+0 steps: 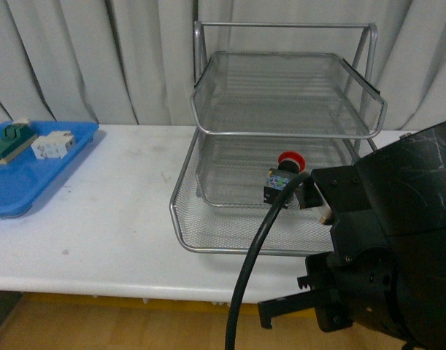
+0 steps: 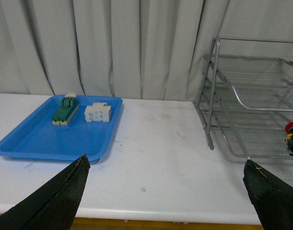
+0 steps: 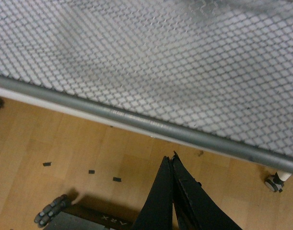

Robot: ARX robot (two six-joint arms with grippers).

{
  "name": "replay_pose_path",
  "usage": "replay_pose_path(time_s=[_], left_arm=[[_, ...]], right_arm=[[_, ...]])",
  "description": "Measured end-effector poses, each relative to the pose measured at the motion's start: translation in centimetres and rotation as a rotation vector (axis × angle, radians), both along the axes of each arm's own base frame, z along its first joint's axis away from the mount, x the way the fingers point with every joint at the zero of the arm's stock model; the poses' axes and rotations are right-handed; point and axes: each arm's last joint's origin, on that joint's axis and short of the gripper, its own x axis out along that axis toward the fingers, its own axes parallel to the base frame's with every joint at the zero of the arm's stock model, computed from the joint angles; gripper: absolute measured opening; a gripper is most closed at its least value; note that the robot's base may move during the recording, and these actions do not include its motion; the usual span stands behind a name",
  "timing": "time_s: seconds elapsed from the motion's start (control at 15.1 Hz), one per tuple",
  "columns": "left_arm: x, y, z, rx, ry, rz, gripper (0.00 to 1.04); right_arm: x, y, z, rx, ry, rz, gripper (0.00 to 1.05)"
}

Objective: Place button on rack with both arms

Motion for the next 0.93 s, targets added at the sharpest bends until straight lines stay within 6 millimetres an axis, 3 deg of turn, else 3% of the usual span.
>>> replay_pose_path(time_s=[0.66, 0.93], left_arm=[[0.0, 0.0, 0.0, 0.000, 0.000, 0.000, 0.98], [0.0, 0.0, 0.0, 0.000, 0.000, 0.000, 0.98]], right_arm=[[5.0, -0.3, 0.2, -0.036, -0.038, -0.051, 0.02], [8.9, -0.9, 0.7, -0.052, -0.067, -0.082, 0.02]])
